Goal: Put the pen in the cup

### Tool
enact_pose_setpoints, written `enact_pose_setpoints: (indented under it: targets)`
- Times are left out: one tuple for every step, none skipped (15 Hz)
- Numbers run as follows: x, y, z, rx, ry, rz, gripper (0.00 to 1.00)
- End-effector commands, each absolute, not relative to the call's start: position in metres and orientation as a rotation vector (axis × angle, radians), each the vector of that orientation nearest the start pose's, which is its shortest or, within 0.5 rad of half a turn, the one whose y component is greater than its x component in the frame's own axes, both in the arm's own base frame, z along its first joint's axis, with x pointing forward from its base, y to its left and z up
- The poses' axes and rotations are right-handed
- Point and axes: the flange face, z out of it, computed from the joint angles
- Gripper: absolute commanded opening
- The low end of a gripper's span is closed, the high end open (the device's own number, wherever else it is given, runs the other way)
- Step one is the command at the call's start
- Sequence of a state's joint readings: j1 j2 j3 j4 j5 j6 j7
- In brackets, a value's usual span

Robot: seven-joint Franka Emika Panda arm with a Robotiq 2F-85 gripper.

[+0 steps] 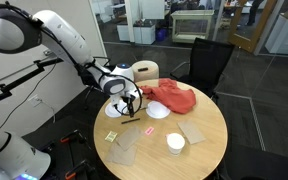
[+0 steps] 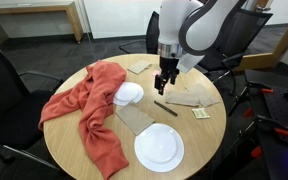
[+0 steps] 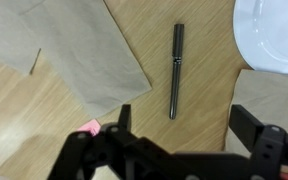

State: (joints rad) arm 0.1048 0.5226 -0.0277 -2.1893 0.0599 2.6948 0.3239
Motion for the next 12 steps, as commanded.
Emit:
enact_pose_setpoints:
  targets:
    - [0.550,0.041,0.138,-3.100,0.463,0.036,1.00]
    - [0.551,0.043,0.135,-3.101,0.466,0.039,1.00]
    - [0.551,0.044,0.134,-3.101,0.474,0.039,1.00]
    - [0.552,0.044,0.135,-3.100,0.475,0.037,1.00]
    - [0.553,0.044,0.135,-3.100,0.475,0.035,1.00]
    - [0.553,0.044,0.135,-3.100,0.476,0.034,1.00]
    - [0.555,0.043,0.134,-3.102,0.501,0.019,1.00]
    - [0.557,0.044,0.128,-3.097,0.508,0.019,1.00]
    - [0.558,0.044,0.123,-3.100,0.515,0.016,1.00]
    - [0.559,0.044,0.119,-3.103,0.527,0.002,1.00]
    - [0.561,0.044,0.115,-3.103,0.527,-0.004,1.00]
    - [0.562,0.044,0.109,-3.108,0.523,-0.014,1.00]
